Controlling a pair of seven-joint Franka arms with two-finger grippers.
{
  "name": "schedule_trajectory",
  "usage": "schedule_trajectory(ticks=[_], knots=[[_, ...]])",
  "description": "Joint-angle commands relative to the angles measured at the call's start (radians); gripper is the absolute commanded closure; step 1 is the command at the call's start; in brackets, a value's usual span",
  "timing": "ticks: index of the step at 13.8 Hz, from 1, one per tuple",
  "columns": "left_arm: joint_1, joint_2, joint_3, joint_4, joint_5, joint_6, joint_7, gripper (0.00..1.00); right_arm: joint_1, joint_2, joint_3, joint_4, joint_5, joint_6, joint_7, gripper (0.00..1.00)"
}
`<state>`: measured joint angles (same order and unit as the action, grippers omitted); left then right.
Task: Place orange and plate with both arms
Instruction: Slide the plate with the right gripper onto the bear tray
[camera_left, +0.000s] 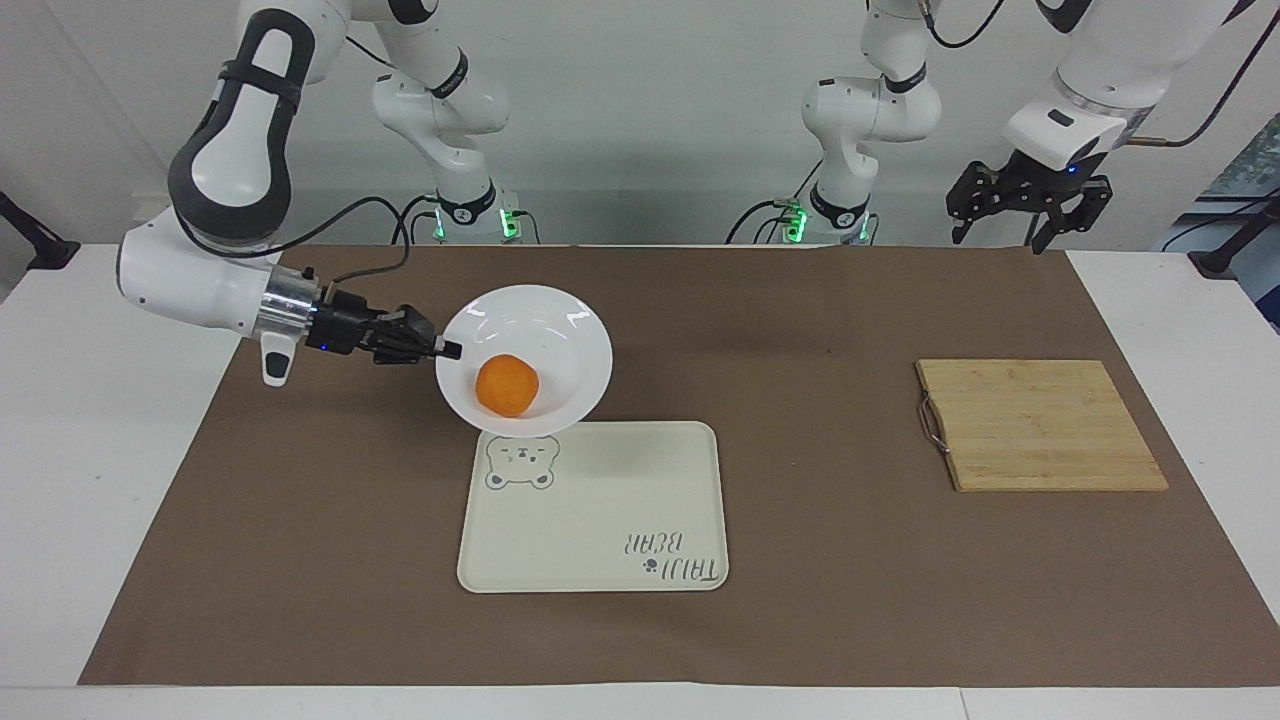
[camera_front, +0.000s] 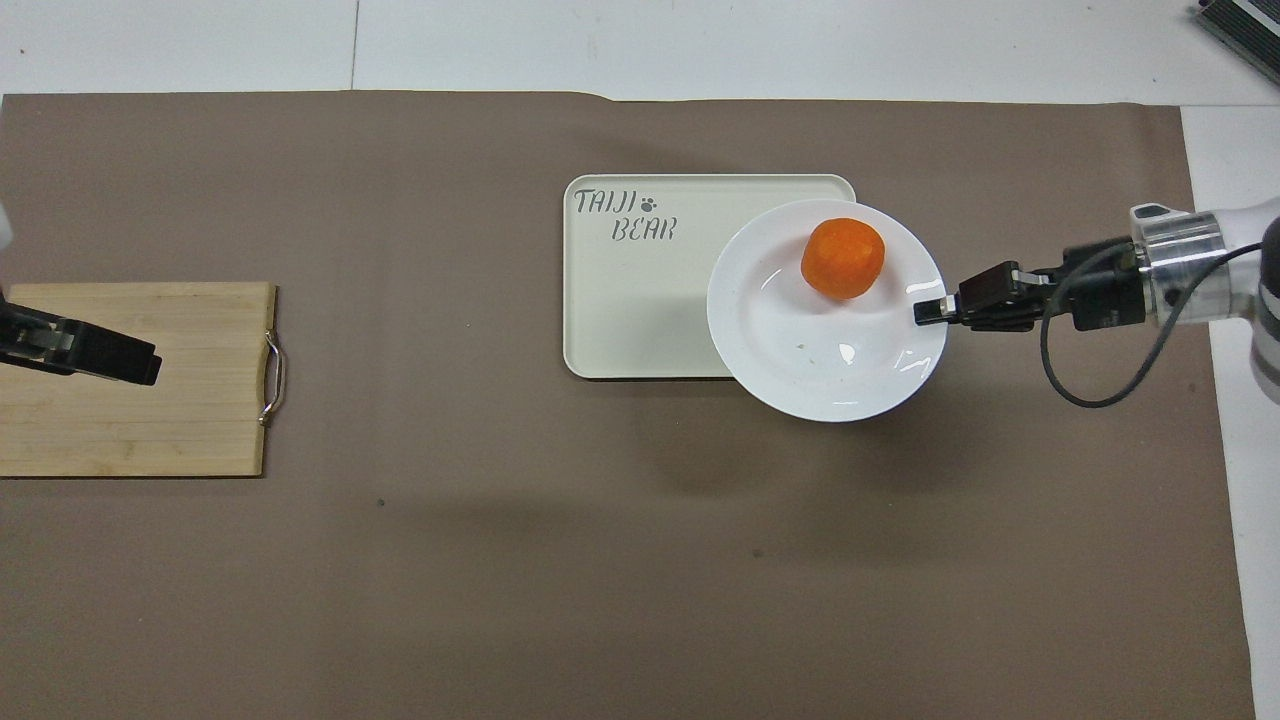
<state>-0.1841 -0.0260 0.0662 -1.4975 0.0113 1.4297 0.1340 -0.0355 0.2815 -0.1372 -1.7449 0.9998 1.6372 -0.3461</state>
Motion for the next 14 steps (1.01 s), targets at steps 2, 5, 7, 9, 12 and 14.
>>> schedule_trajectory(ticks=[2, 5, 7, 9, 12, 14], knots=[[0.006, 0.001, -0.003, 0.013, 0.016, -0.008, 0.004, 0.00, 0.000, 0.209, 0.045, 0.189, 0.118, 0.079, -0.014, 1.00], [0.006, 0.001, -0.003, 0.013, 0.016, -0.008, 0.004, 0.00, 0.000, 0.297, 0.149, 0.243, 0.121, 0.258, -0.017, 1.00], [0.006, 0.001, -0.003, 0.013, 0.016, -0.008, 0.004, 0.00, 0.000, 0.350, 0.191, 0.291, 0.117, 0.308, -0.016, 1.00], [0.006, 0.001, -0.005, 0.011, 0.016, -0.008, 0.004, 0.00, 0.017, 0.381, 0.192, 0.291, 0.112, 0.340, -0.045, 1.00], [0.006, 0.001, -0.003, 0.013, 0.016, -0.008, 0.004, 0.00, 0.028, 0.403, 0.192, 0.279, 0.089, 0.355, -0.077, 1.00], [0.006, 0.001, -0.003, 0.011, 0.016, -0.008, 0.004, 0.00, 0.026, 0.404, 0.192, 0.268, 0.045, 0.354, -0.080, 1.00]])
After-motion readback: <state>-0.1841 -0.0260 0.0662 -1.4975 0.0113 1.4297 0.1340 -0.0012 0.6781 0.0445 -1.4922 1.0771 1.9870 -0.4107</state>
